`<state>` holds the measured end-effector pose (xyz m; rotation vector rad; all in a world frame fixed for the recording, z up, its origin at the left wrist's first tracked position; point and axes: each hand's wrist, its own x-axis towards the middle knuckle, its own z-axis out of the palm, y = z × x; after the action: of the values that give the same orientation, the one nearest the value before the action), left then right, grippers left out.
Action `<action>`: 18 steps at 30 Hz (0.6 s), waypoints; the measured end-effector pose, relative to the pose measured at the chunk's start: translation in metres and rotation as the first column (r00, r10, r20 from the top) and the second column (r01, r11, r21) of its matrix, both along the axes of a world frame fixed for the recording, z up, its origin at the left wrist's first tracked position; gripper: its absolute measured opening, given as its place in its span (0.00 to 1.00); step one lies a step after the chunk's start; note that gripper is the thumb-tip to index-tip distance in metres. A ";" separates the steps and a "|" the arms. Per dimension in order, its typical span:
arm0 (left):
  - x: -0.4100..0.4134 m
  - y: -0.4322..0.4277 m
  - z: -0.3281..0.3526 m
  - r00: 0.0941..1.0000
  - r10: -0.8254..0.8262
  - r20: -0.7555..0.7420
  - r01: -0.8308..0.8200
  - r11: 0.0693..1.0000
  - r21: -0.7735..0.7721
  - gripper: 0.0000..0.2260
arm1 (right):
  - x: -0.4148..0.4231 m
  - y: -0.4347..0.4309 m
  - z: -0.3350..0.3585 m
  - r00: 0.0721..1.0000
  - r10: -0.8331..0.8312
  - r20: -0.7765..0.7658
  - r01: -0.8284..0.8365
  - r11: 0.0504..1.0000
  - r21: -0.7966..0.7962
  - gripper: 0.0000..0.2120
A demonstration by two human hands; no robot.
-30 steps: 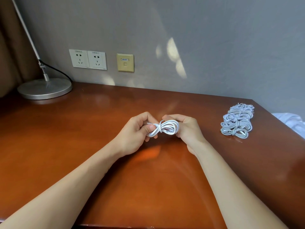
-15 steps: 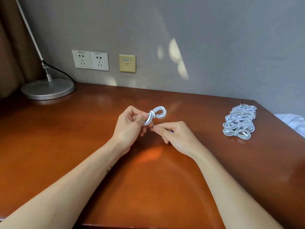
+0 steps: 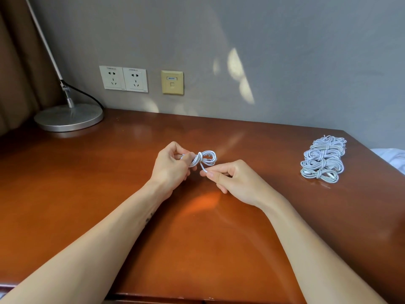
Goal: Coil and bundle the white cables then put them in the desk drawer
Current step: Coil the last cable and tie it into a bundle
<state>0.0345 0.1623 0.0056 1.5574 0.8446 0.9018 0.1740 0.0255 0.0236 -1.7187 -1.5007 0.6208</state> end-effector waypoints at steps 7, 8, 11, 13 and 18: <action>0.002 0.000 -0.004 0.996 0.030 -0.081 -0.018 0.990 0.139 0.06 | 0.005 0.004 -0.007 1.000 0.011 0.008 -0.011 1.000 -0.012 0.13; 0.002 0.000 -0.004 0.995 0.036 -0.092 -0.019 0.984 0.175 0.06 | 0.005 0.004 -0.008 1.000 0.008 0.015 -0.008 1.000 -0.007 0.13; 0.002 -0.001 -0.004 0.986 0.089 -0.143 -0.035 0.939 0.343 0.07 | 0.003 0.005 -0.007 0.999 0.001 0.051 -0.002 1.000 0.014 0.13; 0.001 -0.001 -0.004 0.982 0.099 -0.159 -0.023 0.906 0.423 0.07 | 0.002 0.005 -0.008 0.997 -0.047 0.068 0.043 0.997 0.059 0.12; -0.002 0.000 -0.006 0.983 0.017 -0.184 0.076 0.872 0.483 0.09 | 0.004 0.008 -0.010 0.950 -0.229 0.212 0.176 0.954 0.242 0.08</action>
<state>0.0322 0.1622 -0.0008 2.1163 0.7500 1.0119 0.1781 0.0335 0.0133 -1.7898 -1.4646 0.1356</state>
